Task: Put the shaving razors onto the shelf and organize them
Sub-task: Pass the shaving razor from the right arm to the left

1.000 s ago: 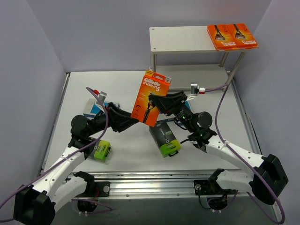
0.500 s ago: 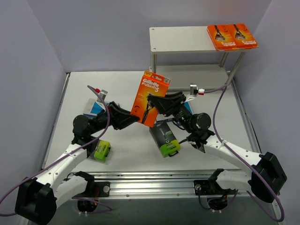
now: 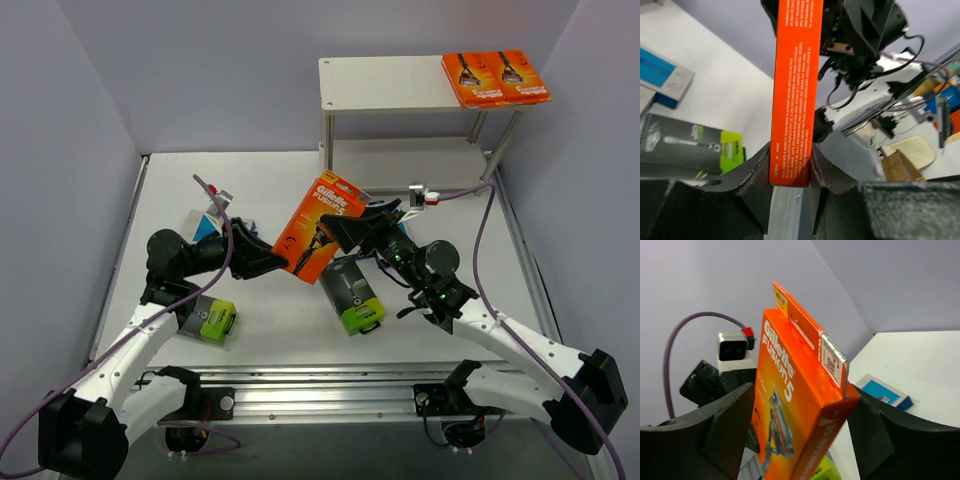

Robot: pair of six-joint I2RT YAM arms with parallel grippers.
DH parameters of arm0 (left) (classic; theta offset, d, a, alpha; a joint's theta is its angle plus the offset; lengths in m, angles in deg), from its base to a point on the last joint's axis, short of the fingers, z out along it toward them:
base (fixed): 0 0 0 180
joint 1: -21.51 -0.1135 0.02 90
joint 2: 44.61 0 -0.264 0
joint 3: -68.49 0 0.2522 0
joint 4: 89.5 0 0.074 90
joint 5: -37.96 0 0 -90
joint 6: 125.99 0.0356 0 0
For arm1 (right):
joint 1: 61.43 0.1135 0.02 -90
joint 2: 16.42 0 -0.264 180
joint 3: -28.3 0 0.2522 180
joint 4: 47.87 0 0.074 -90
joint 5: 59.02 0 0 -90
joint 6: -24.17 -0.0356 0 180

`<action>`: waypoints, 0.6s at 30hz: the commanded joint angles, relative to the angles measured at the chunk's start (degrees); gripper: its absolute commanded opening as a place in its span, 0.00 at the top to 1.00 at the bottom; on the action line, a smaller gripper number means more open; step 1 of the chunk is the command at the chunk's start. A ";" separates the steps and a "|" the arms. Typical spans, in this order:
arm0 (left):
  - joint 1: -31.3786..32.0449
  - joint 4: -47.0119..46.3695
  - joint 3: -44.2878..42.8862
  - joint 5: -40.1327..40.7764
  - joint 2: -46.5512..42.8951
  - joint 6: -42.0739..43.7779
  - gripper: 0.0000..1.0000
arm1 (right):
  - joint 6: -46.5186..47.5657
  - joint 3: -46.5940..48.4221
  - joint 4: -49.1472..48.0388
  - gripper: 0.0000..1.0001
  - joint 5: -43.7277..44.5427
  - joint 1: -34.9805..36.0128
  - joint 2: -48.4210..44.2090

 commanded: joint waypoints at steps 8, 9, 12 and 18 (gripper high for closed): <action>-2.09 17.03 -10.48 -7.57 0.35 12.89 0.98 | 9.08 5.68 22.89 0.19 -1.38 -6.18 -9.77; -2.01 16.77 -10.66 -7.66 0.44 12.71 0.98 | 9.96 7.08 24.40 0.17 -1.55 -6.53 -10.04; -2.00 17.64 -11.28 -7.93 0.88 12.88 0.98 | 13.92 9.71 29.59 0.16 -4.53 -7.67 -10.83; -1.92 24.31 -13.29 -8.10 2.37 17.10 0.98 | 21.39 15.95 39.95 0.15 -8.76 -8.55 -10.84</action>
